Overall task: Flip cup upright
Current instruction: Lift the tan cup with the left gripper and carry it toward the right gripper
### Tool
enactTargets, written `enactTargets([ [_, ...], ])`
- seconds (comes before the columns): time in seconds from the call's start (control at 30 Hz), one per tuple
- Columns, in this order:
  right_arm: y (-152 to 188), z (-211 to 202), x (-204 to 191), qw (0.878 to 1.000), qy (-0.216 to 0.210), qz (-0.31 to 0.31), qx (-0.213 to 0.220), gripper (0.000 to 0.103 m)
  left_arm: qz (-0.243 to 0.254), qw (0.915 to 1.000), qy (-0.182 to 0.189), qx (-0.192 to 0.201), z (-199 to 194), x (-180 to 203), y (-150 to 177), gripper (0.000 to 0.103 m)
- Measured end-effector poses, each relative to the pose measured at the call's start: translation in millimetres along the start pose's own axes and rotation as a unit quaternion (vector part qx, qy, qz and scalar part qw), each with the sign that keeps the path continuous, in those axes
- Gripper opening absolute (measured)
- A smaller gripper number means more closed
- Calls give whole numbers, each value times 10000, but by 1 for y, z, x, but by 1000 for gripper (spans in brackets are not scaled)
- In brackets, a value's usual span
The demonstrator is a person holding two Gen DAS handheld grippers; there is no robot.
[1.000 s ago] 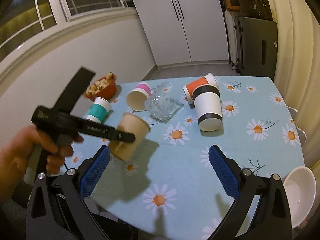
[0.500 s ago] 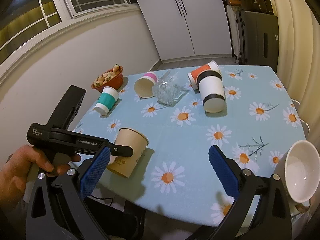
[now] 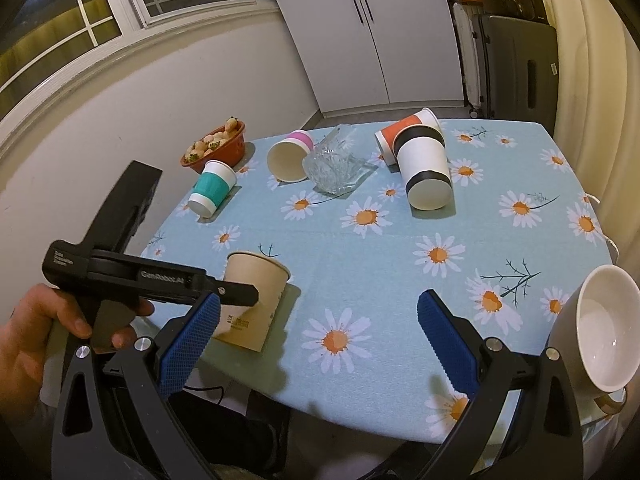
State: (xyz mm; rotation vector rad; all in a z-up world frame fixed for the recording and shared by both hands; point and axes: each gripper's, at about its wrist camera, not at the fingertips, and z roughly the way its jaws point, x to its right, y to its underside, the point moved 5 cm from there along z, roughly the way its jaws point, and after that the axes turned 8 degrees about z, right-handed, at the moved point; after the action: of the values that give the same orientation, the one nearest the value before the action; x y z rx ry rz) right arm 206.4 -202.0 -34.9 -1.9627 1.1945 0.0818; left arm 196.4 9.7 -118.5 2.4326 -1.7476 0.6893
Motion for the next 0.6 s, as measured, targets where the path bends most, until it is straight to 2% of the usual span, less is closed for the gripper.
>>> enactTargets([
  [0.27,0,3,-2,10000,48,-51,-64,98,108,9997,101,170,-22,0,0,74],
  [0.4,-3,7,-9,9998,68,-136,-128,98,111,9991,232,346,-40,-4,4,74],
  [0.5,-5,18,-15,9993,14,-124,-344,98,121,9979,274,579,-59,-14,14,74],
  [0.57,-6,26,-18,9986,-25,-49,-526,98,174,9970,163,733,-67,-20,21,74],
  [0.6,-6,34,-20,9977,68,-23,-675,98,296,9955,-10,901,-75,-23,27,74],
])
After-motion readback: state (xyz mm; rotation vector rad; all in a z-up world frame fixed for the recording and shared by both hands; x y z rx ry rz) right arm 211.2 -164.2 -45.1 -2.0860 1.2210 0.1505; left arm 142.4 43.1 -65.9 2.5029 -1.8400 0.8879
